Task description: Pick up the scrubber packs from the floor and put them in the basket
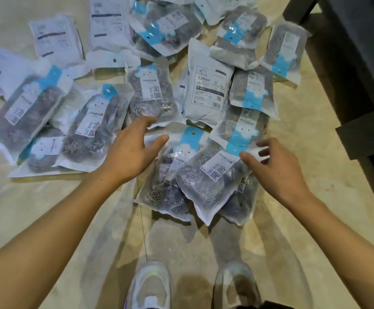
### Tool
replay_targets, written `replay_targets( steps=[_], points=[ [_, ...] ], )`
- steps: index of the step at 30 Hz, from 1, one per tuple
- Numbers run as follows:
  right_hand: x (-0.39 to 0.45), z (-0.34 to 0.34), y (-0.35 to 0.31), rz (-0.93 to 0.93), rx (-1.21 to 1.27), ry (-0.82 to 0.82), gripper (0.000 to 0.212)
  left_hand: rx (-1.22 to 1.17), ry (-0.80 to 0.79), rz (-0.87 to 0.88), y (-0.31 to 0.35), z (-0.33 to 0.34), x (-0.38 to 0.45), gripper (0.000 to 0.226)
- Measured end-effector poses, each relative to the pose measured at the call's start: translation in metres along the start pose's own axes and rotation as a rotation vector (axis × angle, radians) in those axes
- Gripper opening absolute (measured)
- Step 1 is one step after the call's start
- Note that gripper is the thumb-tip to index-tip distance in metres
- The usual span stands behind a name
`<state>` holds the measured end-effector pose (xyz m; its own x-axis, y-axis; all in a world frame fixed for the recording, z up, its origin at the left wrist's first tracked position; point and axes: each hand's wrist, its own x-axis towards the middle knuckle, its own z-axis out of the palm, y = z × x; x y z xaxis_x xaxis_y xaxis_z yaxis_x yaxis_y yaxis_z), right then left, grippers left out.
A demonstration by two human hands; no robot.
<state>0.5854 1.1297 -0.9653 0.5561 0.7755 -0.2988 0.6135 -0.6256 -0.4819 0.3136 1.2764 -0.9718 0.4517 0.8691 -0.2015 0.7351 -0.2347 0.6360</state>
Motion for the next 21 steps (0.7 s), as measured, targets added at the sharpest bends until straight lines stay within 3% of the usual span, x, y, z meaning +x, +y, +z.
replay_targets(
  steps=[2, 6, 9, 12, 14, 18, 21],
  points=[
    [-0.013, 0.013, 0.009, 0.219, 0.224, -0.035, 0.041, -0.093, 0.019, -0.039, -0.005, 0.008, -0.009, 0.067],
    [-0.024, 0.042, 0.013, 0.571, 0.791, -0.268, 0.038, -0.151, 0.040, -0.089, -0.015, 0.012, -0.017, 0.056],
    [-0.023, 0.055, 0.006, 0.639, 0.983, -0.374, 0.037, -0.185, 0.058, -0.120, -0.019, 0.008, -0.018, 0.052],
    [-0.016, 0.070, -0.002, 0.684, 1.128, -0.361, 0.023, -0.206, 0.064, -0.147, -0.018, 0.004, -0.017, 0.048],
    [-0.011, 0.081, -0.009, 0.708, 1.247, -0.338, 0.031, -0.213, 0.072, -0.156, -0.018, 0.002, -0.017, 0.047],
    [-0.005, 0.094, -0.015, 0.738, 1.234, -0.210, 0.045, -0.239, 0.060, -0.159, -0.016, 0.006, -0.017, 0.048],
    [-0.004, 0.094, -0.017, 0.715, 1.245, -0.201, 0.040, -0.270, 0.040, -0.188, -0.018, 0.010, -0.017, 0.047]
  ],
)
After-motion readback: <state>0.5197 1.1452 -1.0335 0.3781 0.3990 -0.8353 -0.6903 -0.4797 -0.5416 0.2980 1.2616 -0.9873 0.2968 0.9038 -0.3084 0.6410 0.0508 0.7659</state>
